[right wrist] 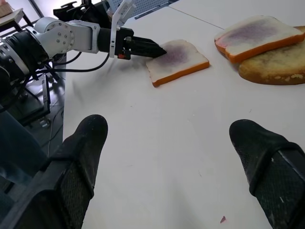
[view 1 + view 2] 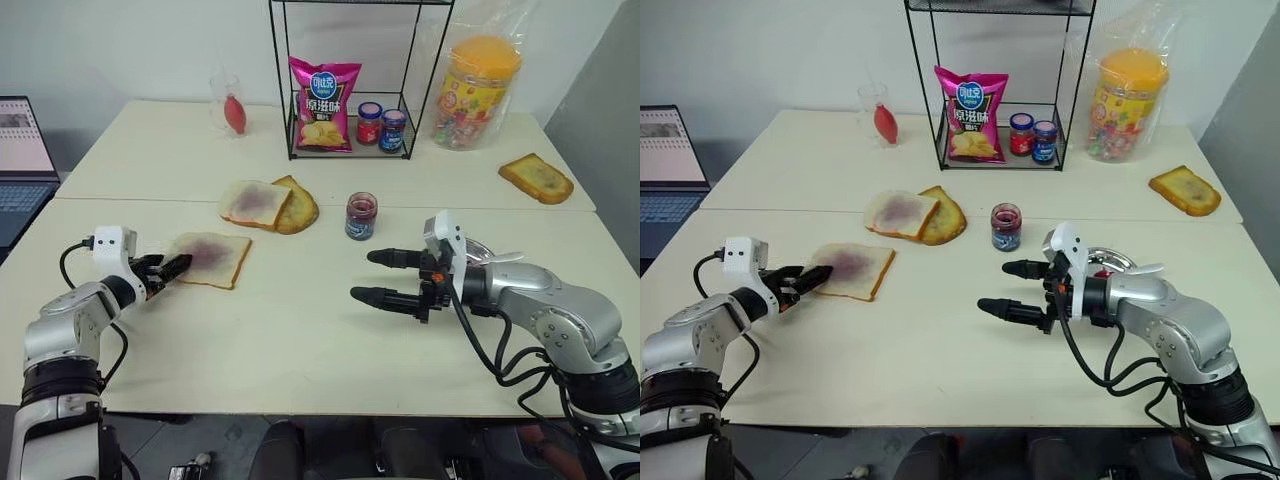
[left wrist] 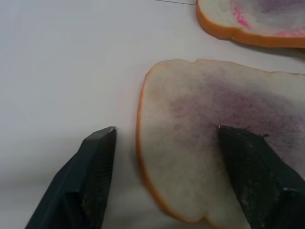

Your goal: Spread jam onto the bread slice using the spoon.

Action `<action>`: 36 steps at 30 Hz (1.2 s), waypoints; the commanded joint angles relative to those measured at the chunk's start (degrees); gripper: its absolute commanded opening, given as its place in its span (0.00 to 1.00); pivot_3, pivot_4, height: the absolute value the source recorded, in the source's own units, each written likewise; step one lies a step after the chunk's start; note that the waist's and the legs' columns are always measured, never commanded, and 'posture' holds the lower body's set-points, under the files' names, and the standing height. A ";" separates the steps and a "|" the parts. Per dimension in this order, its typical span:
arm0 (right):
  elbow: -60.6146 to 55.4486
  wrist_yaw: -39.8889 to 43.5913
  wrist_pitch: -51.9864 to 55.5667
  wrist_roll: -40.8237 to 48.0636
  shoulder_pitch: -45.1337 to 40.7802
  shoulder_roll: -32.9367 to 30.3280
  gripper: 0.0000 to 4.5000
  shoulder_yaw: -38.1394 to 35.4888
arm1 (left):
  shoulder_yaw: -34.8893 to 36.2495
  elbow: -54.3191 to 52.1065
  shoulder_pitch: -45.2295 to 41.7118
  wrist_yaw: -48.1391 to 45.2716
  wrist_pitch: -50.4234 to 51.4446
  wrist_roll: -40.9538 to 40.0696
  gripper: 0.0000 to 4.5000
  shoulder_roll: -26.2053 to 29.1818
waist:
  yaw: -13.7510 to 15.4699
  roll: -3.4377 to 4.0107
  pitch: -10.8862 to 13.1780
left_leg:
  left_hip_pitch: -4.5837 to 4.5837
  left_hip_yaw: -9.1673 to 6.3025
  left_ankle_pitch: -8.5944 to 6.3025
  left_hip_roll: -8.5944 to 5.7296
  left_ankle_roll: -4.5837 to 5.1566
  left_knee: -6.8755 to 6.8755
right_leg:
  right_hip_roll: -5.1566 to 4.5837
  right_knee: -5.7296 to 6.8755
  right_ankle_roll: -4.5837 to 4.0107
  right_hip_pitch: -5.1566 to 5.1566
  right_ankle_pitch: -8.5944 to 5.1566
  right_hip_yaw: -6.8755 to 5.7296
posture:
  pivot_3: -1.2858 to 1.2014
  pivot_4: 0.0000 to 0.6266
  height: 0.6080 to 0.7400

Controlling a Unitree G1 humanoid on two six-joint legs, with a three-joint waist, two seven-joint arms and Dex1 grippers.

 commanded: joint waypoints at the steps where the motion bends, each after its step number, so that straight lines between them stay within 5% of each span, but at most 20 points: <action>1: -1.63 -0.16 0.29 0.76 -1.51 0.88 1.00 -0.97 | -1.30 0.06 1.21 -1.62 1.17 0.83 0.54 -0.23 | -0.01 0.00 0.00 | 0.00 -0.01 0.00 0.00 0.00 -0.01 | 0.00 0.01 -0.01 0.00 0.00 -0.01 | 0.52 0.24 1.00; 11: -1.75 -0.84 -0.13 -0.12 -1.07 1.85 1.00 -1.24 | -1.18 2.23 -0.27 -2.40 -0.64 1.76 0.10 0.15 | -0.08 0.00 0.00 | 0.01 -0.01 0.00 0.00 0.00 -0.02 | 0.00 0.00 -0.01 0.00 0.01 -0.01 | 0.52 0.24 1.00; 15: -1.75 -1.09 -0.74 -0.67 0.07 1.54 1.00 -1.87 | -0.43 1.04 -0.40 -2.62 -0.26 1.14 0.00 0.77 | -0.14 0.00 0.00 | 0.02 -0.02 0.00 0.01 0.00 -0.02 | 0.02 0.01 0.03 0.00 -0.01 0.00 | 0.52 0.24 1.00; 21: -4.61 -2.17 1.46 2.44 3.24 -0.07 1.00 -5.85 | 0.51 -11.85 0.67 -7.20 5.75 -4.09 0.00 3.02 | -0.13 -0.04 0.02 | -0.06 -0.05 0.00 0.02 0.00 -0.01 | 0.01 0.01 0.01 -0.03 -0.01 -0.02 | 0.52 0.24 1.00; 28: -11.83 -3.02 8.81 13.06 10.16 -5.62 1.00 -13.50 | -7.80 -36.50 -1.71 -23.07 22.32 -17.98 0.00 9.86 | 0.24 -0.14 0.07 | -0.35 -0.13 -0.02 -0.02 -0.03 -0.05 | -0.09 -0.07 -0.06 -0.21 0.03 -0.11 | 0.52 0.24 1.00; 36: -13.80 -5.14 10.14 16.14 13.56 -7.72 1.00 -14.87 | -28.06 -34.10 -9.33 -25.82 14.71 -7.22 0.00 1.20 | 0.05 -0.15 0.07 | -0.07 -0.04 0.00 -0.06 0.00 0.02 | 0.07 -0.06 0.21 0.01 -0.13 0.02 | 0.52 0.24 1.00</action>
